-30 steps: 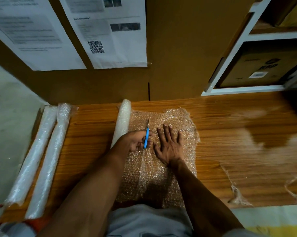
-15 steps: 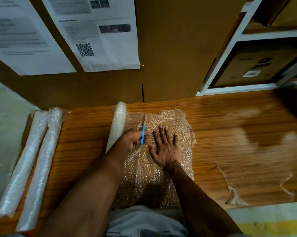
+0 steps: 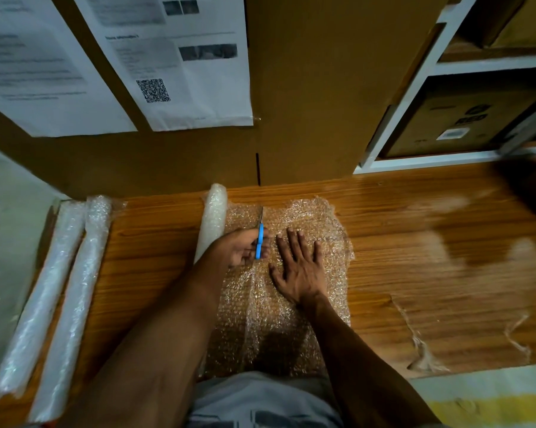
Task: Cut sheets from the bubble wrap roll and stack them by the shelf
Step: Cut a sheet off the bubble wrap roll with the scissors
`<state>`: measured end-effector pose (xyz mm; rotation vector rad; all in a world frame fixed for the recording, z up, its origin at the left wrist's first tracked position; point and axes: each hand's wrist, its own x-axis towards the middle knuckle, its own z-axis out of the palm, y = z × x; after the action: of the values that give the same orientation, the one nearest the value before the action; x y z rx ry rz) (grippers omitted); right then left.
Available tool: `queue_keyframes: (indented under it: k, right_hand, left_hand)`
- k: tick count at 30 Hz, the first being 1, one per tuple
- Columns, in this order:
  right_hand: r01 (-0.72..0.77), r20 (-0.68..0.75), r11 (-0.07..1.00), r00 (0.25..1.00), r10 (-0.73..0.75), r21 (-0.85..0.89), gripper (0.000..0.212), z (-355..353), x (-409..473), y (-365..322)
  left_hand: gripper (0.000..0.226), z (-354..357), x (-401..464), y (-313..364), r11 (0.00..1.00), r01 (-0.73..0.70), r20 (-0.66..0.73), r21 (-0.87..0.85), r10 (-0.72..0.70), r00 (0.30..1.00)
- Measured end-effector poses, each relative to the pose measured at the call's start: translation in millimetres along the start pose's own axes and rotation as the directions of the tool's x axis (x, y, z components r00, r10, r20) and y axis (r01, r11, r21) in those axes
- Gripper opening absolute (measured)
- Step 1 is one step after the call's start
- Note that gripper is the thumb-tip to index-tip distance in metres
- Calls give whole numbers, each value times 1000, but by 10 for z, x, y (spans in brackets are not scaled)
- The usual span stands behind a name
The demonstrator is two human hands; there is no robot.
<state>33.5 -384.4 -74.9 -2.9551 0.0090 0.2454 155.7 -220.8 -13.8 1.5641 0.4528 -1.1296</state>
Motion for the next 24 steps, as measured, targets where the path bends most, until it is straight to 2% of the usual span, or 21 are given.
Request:
queue_keyframes:
  k: [7,15,20,24]
  right_hand:
    - [-2,-4,1000,1000,2,13,79,-4,3,-9]
    - [-5,0,1000,1000,5,9,79,24,19,1]
    - [-6,-15,1000,1000,6,11,78,36,6,4]
    - [-4,-21,1000,1000,4,1,78,19,1,6]
  left_hand:
    - [28,3,120,11,1000,-4,-50,-16,3,999]
    - [46,-55,140,1,994,-94,-119,-60,86,989]
    - [30,-46,-18,3,969,-229,-92,-88,221,971]
    - [29,-132,-93,-52,957,-288,-116,-31,282,952]
